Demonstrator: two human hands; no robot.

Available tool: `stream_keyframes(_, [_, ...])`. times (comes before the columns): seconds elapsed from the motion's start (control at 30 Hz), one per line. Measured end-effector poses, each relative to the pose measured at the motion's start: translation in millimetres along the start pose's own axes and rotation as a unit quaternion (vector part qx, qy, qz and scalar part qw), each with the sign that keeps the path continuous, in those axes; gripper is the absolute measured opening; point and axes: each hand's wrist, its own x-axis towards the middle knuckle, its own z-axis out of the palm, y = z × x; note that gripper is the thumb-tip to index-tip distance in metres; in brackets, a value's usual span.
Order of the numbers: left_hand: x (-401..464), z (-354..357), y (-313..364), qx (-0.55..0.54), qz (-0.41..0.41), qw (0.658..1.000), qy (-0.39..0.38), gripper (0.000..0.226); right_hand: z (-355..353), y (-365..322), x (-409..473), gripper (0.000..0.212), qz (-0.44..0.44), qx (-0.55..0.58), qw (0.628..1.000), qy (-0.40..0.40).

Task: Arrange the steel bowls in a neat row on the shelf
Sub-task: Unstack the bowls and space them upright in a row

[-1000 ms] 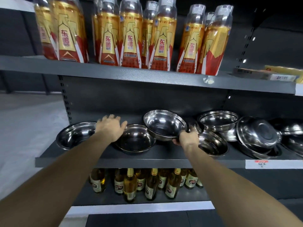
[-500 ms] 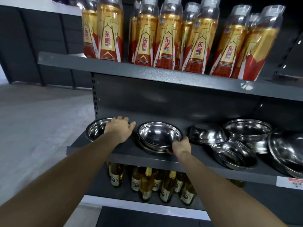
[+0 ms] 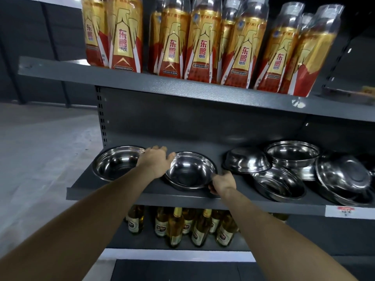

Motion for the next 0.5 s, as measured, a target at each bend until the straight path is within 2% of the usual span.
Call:
stream_keyframes(0.17, [6,14,28,-0.020,0.047,0.998,-0.020,0.053,-23,4,-2,0.034,0.013,0.035,0.999,0.021])
stream_keyframes(0.5, [19,48,100,-0.048,0.123,0.989,-0.063,0.054,-95,13,10,0.027,0.013,0.033,0.993,0.110])
